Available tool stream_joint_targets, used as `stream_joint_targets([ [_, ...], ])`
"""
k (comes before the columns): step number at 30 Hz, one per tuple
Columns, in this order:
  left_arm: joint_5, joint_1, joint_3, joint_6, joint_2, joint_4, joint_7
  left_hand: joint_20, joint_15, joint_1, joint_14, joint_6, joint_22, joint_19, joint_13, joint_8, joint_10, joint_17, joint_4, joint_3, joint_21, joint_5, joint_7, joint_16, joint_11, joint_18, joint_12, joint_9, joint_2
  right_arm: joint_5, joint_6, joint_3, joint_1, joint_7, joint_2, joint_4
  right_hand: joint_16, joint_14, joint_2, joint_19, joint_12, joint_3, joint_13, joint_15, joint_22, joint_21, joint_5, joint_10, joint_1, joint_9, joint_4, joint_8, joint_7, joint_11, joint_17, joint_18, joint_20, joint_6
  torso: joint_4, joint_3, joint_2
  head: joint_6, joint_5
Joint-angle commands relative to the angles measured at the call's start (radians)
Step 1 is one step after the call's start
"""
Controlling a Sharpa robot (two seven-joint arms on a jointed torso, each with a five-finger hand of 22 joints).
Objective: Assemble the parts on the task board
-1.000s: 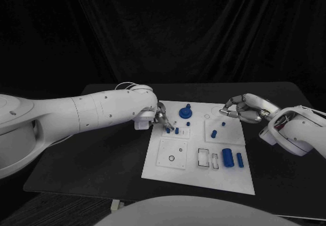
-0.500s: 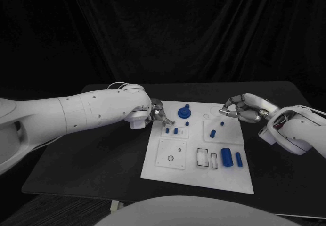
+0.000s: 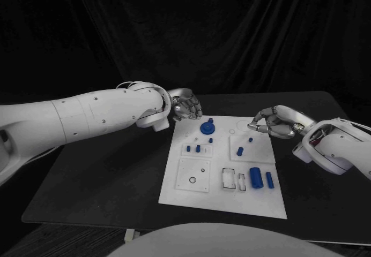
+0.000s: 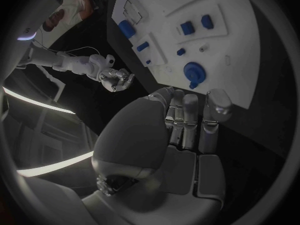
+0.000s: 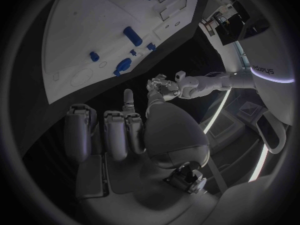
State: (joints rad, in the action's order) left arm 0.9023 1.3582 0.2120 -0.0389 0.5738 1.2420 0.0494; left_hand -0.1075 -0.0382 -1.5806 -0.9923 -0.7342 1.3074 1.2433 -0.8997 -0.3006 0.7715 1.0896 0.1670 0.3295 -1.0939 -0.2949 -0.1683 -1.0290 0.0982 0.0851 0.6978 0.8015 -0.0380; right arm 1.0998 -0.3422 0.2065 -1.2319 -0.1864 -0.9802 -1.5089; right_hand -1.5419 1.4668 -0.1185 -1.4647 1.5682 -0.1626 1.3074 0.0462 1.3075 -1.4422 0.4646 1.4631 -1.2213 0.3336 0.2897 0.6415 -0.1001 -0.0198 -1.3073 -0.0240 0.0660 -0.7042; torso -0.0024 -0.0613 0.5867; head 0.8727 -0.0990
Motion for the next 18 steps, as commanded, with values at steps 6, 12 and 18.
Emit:
stream_joint_targets([
  [6,0.437,-0.062,-0.001,-0.153,-0.076,-0.109,-0.369,0.031,0.075,0.014,-0.318,-0.07,0.175,0.183,0.451,0.18,-0.124,-0.105,0.016,0.019,-0.219,0.192,0.093,-0.028,-0.052,-0.021,-0.427,-0.301,-0.135,0.0,-0.068,-0.001,0.002,-0.049,-0.016,-0.019,0.011,0.083,-0.016,-0.037,-0.046,-0.016,0.192,0.005,0.215,0.006,0.003,0.056,-0.001,-0.015,0.001,-0.016,0.006,0.007,-0.184,-0.012,-0.006,0.009,-0.0007,0.0001,0.001,0.0,0.01],
  [12,0.589,-0.089,-0.001,-0.136,-0.121,-0.146,-0.358,0.042,0.081,-0.016,-0.355,-0.115,0.181,0.209,0.585,0.231,-0.045,-0.11,0.021,-0.067,-0.232,0.165,0.089,-0.09,-0.056,-0.027,-0.465,-0.415,-0.121,0.0,-0.073,-0.001,0.002,-0.056,-0.019,-0.023,0.027,0.075,-0.017,-0.037,-0.06,-0.018,0.173,0.006,0.215,0.009,0.003,0.045,-0.002,-0.017,0.001,-0.017,0.007,0.007,-0.154,-0.012,-0.007,0.009,0.0006,0.0024,0.002,0.0,0.011],
  [18,0.625,-0.098,-0.001,-0.135,-0.146,-0.162,-0.342,0.041,0.082,-0.023,-0.358,-0.157,0.184,0.215,0.625,0.229,0.007,-0.117,0.019,-0.08,-0.235,0.151,0.083,-0.11,-0.055,-0.028,-0.463,-0.451,-0.12,0.0,-0.07,-0.001,0.002,-0.054,-0.016,-0.023,0.03,0.074,-0.016,-0.037,-0.062,-0.019,0.17,0.006,0.215,0.009,0.003,0.043,-0.002,-0.018,0.0,-0.018,0.007,0.008,-0.148,-0.012,-0.007,0.01,-0.0003,0.0012,0.001,0.0,0.013],
])
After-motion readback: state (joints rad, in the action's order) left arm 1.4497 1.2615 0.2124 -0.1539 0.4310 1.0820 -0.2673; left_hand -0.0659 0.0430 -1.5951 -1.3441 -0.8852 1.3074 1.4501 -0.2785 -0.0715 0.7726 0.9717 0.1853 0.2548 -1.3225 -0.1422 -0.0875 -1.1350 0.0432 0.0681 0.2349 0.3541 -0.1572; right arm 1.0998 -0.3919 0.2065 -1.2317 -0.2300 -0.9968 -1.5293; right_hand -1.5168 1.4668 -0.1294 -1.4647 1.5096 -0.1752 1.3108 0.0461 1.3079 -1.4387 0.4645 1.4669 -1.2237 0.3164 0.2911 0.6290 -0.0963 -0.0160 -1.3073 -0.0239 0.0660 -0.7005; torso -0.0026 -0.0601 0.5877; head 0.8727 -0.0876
